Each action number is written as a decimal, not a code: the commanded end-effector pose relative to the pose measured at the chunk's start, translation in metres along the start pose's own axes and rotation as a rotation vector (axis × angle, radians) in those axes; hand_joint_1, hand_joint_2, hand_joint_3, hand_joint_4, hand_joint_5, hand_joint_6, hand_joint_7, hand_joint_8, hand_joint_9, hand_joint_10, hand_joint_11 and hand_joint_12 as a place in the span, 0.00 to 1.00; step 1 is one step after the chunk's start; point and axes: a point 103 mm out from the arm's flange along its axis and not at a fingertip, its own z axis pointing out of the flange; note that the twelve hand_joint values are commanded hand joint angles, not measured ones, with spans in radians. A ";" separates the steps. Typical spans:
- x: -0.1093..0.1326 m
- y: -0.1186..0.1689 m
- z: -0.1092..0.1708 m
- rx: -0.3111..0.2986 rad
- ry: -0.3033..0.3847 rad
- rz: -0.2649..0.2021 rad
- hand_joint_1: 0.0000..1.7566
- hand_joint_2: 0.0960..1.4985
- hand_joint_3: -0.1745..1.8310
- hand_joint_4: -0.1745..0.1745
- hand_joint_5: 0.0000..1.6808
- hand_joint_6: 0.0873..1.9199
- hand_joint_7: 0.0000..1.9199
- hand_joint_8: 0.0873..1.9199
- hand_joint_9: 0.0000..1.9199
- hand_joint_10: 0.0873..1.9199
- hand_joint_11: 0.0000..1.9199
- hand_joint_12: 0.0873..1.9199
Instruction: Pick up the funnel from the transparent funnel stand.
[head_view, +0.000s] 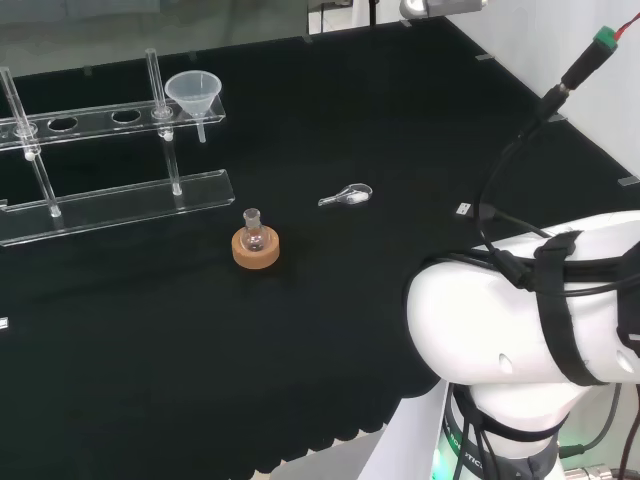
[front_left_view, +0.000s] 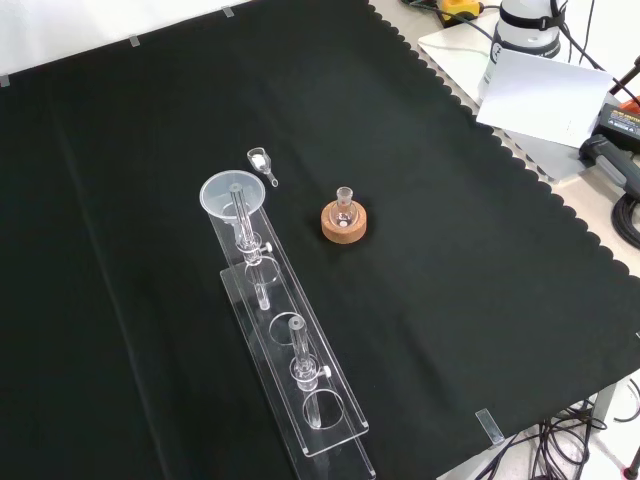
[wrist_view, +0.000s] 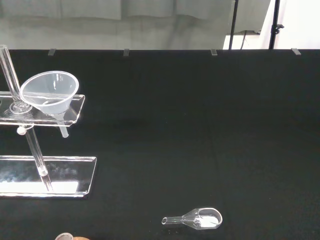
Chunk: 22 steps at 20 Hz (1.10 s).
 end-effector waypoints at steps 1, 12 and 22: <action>-0.014 0.006 -0.001 -0.009 -0.041 0.010 0.27 0.25 0.21 0.54 0.00 0.00 0.00 0.00 0.00 0.00 0.00 0.00; 0.014 0.091 0.014 0.035 -0.155 0.031 0.28 0.31 0.12 0.46 0.00 0.00 0.00 0.00 0.00 0.00 0.02 0.00; 0.062 0.130 0.034 0.091 -0.142 0.009 0.31 0.33 0.09 0.45 0.00 0.00 0.00 0.00 0.00 0.00 0.00 0.28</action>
